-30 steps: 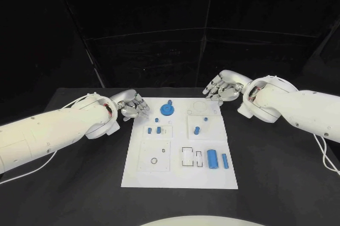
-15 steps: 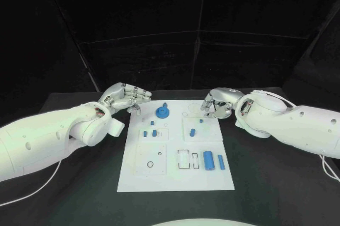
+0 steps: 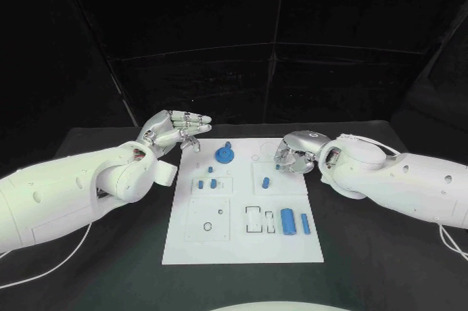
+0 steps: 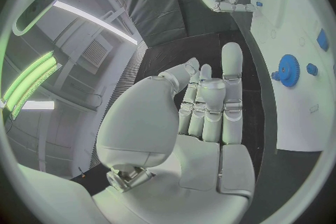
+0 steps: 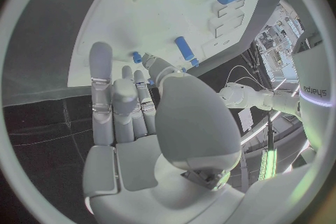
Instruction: Assemble the parts on the task board
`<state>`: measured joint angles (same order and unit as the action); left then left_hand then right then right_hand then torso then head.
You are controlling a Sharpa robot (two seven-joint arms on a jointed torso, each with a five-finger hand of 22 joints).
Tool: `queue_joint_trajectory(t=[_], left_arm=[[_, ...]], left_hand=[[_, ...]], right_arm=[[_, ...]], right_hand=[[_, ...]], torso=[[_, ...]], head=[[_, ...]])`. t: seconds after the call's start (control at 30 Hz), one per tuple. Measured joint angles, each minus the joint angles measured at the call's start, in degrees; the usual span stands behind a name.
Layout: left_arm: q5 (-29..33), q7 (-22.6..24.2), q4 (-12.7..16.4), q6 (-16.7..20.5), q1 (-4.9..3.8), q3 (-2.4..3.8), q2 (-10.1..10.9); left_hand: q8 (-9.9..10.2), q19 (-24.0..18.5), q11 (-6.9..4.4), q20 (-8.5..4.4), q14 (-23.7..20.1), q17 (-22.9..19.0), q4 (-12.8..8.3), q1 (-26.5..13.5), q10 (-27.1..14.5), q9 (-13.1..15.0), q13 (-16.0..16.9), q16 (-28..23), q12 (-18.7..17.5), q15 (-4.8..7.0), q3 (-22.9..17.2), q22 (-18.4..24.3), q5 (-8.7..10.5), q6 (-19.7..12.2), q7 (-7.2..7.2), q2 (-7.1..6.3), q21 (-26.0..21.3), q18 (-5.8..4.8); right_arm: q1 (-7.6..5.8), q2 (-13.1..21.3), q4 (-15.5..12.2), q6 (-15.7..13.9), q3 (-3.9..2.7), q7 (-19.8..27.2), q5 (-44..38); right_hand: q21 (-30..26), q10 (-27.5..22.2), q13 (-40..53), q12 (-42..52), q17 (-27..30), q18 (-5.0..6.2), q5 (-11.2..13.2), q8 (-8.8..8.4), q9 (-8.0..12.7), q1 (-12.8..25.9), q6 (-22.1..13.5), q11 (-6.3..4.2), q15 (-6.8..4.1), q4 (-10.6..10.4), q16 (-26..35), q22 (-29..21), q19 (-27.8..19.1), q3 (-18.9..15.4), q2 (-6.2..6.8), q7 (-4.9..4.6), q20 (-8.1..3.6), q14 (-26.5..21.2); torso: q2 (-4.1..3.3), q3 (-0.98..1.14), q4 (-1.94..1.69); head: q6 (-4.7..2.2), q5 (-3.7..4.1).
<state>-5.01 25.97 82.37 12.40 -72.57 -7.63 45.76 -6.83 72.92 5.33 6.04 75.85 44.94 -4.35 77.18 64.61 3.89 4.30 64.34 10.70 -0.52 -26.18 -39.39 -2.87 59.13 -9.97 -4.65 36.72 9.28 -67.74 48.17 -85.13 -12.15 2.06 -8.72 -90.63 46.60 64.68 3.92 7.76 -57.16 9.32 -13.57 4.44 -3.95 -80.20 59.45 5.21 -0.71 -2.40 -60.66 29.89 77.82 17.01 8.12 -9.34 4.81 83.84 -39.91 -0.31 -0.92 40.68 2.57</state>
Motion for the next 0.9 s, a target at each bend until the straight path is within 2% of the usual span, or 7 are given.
queue_joint_trajectory(t=[0.3, 0.37, 0.63, 0.77, 0.8, 0.9], left_arm=[[1.14, 0.59, 0.0, 0.0, 0.01, 0.0, -0.16], [1.25, 0.61, 0.0, 0.0, 0.01, -0.01, -0.16], [1.53, 0.62, 0.01, -0.02, 0.02, -0.01, -0.16], [1.6, 0.62, 0.01, -0.06, 0.02, -0.01, -0.16], [1.62, 0.62, 0.01, -0.07, 0.02, -0.01, -0.15], [1.66, 0.61, 0.01, -0.08, 0.02, -0.01, -0.13]], left_hand=[[0.2, -0.01, 0.22, 0.01, -0.3, -0.75, 0.0, -0.52, -0.22, -0.05, 0.0, -0.48, 0.0, -0.31, 0.34, 0.07, 0.0, -0.28, -0.27, -0.09, 0.0, -0.01], [0.2, -0.14, 0.22, 0.14, -0.3, -0.84, 0.0, -0.52, -0.22, -0.05, -0.01, -0.48, 0.0, -0.31, 0.34, 0.07, 0.0, -0.28, -0.27, -0.09, 0.0, -0.01], [0.2, -0.21, 0.42, 0.2, -0.3, -0.97, 0.0, -0.52, -0.42, -0.05, -0.01, -0.48, 0.0, -0.31, 0.33, 0.11, 0.0, -0.47, -0.47, -0.09, -0.13, -0.01], [0.42, -0.21, 0.42, 0.21, -0.3, -1.13, 0.0, -0.52, -0.42, -0.04, -0.01, -0.48, 0.0, -0.31, 0.33, 0.11, 0.0, -0.47, -0.46, -0.09, -0.29, -0.02], [0.42, -0.21, 0.42, 0.21, -0.38, -1.16, 0.0, -0.52, -0.42, -0.04, -0.01, -0.53, 0.0, -0.34, 0.33, 0.11, 0.0, -0.47, -0.46, -0.09, -0.29, -0.02], [0.42, -0.21, 0.42, 0.21, -0.71, -1.44, 0.0, -0.52, -0.42, -0.04, -0.01, -0.78, 0.0, -0.3, 0.33, 0.17, 0.0, -0.47, -0.46, -0.09, -0.29, -0.03]], right_arm=[[0.3, -1.01, 0.81, 0.36, 0.01, 0.0, -0.68], [0.38, -1.18, 0.93, 0.46, 0.01, -0.02, -0.83], [0.58, -1.86, 1.5, 0.91, 0.0, -0.29, -1.48], [0.62, -2.06, 1.62, 1.26, -0.02, -0.56, -1.89], [0.62, -2.1, 1.65, 1.38, -0.03, -0.68, -2.03], [0.65, -2.2, 1.66, 1.75, -0.05, -1.03, -2.46]], right_hand=[[6.68, 0.0, -0.04, 0.59, -3.87, 0.0, 0.0, 0.0, 0.0, 0.0, 0.63, 0.0, 0.0, 0.48, -4.64, 7.6, 0.21, 1.91, 0.0, 0.22, 0.21, 0.0], [7.99, 0.02, -0.04, 0.68, -4.64, -0.91, 0.0, 0.0, -0.01, -0.03, 0.98, -0.02, 0.0, 0.7, -5.53, 9.11, 0.21, 2.45, -0.02, 0.18, 0.21, 0.0], [11.09, 0.77, -0.04, 0.9, -6.1, -0.9, 0.32, 0.0, -0.06, -0.27, 1.72, -0.49, 0.0, 1.35, -7.34, 12.59, 0.21, 4.04, -0.27, 0.45, 0.21, 0.0], [13.92, 1.05, -0.04, 1.11, -7.13, -0.95, 0.38, 0.0, -0.05, -0.47, 2.13, -0.61, 0.0, 1.63, -8.79, 16.0, 0.55, 5.13, -0.47, 0.47, 0.49, 0.0], [14.5, 1.08, -0.04, 1.11, -7.17, -1.79, 0.38, 0.0, -0.05, -0.47, 2.17, -0.58, 0.0, 1.64, -8.89, 16.72, 0.73, 5.14, -0.47, 0.52, 0.31, 0.0], [15.54, 1.3, -0.04, 1.11, -7.28, -1.79, 0.48, 0.0, -0.05, -0.47, 2.26, -0.45, 0.0, 1.87, -9.15, 17.98, 0.74, 5.55, -0.47, 0.43, 0.31, 0.0]], torso=[[-0.02, 0.04, 0.01], [-0.02, 0.04, 0.01], [-0.04, 0.02, 0.02], [-0.04, 0.01, 0.02], [-0.04, 0.0, 0.02], [-0.03, 0.0, 0.02]], head=[[0.2, -0.24], [0.24, -0.28], [0.39, -0.37], [0.49, -0.37], [0.52, -0.39], [0.58, -0.44]])
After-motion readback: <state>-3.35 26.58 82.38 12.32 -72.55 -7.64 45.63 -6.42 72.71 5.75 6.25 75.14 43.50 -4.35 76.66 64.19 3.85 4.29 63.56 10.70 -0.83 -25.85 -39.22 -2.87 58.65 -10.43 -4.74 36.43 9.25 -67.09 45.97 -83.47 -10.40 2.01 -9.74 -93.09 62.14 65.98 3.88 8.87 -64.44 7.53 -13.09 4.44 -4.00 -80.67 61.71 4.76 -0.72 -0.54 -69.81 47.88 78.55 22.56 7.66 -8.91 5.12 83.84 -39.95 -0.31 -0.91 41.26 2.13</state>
